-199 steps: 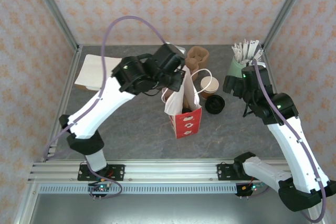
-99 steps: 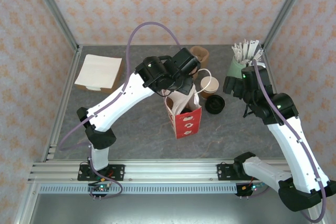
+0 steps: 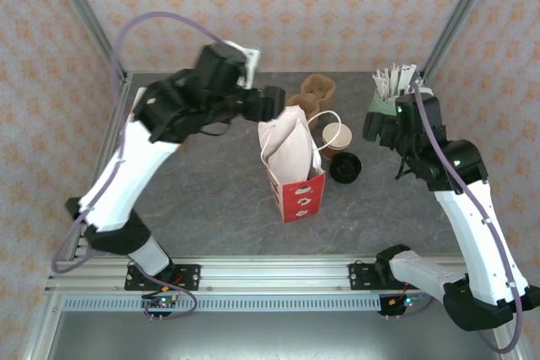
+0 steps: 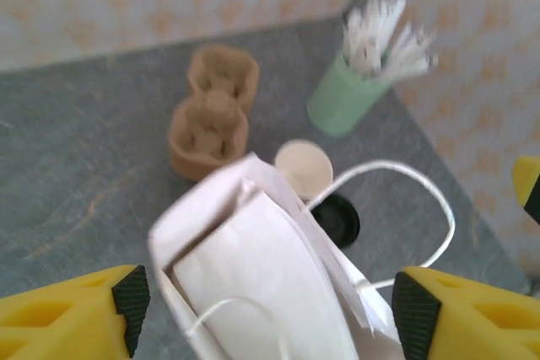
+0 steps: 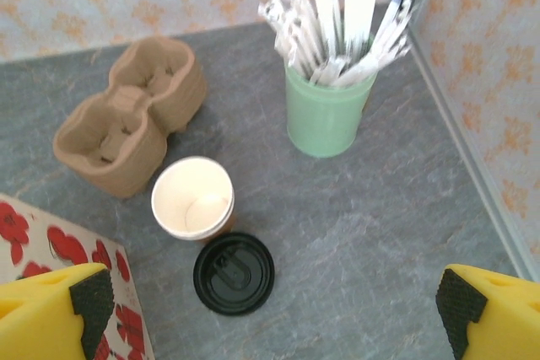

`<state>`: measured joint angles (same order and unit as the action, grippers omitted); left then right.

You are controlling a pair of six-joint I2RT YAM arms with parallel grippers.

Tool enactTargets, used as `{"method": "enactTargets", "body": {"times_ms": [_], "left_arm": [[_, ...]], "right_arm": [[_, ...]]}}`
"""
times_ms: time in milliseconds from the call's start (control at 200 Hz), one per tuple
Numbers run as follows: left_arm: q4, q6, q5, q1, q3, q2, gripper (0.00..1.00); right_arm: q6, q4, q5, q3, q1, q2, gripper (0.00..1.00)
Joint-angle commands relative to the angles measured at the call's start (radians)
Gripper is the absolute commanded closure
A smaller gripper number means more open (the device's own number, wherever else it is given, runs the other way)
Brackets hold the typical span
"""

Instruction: Pack the takeout coffee

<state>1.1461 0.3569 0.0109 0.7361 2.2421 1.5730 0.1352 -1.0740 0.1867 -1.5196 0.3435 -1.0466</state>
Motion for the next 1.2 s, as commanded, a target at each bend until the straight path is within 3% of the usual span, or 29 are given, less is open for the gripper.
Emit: {"method": "enactTargets", "body": {"times_ms": [0, 140, 280, 420, 611, 806, 1006, 1196], "left_arm": [[-0.139, -0.053, -0.155, -0.056, -0.135, -0.170, 0.12], [-0.318, -0.057, -0.311, -0.193, -0.456, -0.417, 0.01], [-0.432, -0.105, -0.430, -0.335, -0.752, -0.609, 0.00], [-0.545, -0.128, -0.433, -0.473, -1.023, -0.713, 0.00], [-0.710, -0.101, -0.419, -0.614, -1.335, -0.728, 0.00], [-0.971, -0.168, -0.433, -0.678, -1.579, -0.720, 0.00], [-1.158, -0.247, -0.375, -0.735, -1.693, -0.666, 0.00], [-1.353, -0.318, -0.288, -0.747, -1.756, -0.564, 0.00]], "right_arm": [[-0.059, -0.025, -0.013, -0.078, -0.066, -0.019, 0.01], [-0.061, 0.024, -0.054, -0.055, -0.197, -0.003, 0.01], [-0.027, 0.125, -0.074, 0.100, -0.326, 0.056, 0.01], [0.007, 0.291, -0.058, 0.349, -0.412, 0.147, 0.01], [0.018, 0.575, -0.016, 0.699, -0.462, 0.236, 0.01], [-0.010, 0.958, 0.042, 0.988, -0.464, 0.198, 0.01], [-0.018, 1.442, -0.030, 1.182, -0.463, 0.028, 0.01], [-0.063, 1.748, -0.131, 1.210, -0.463, -0.195, 0.01]]}}
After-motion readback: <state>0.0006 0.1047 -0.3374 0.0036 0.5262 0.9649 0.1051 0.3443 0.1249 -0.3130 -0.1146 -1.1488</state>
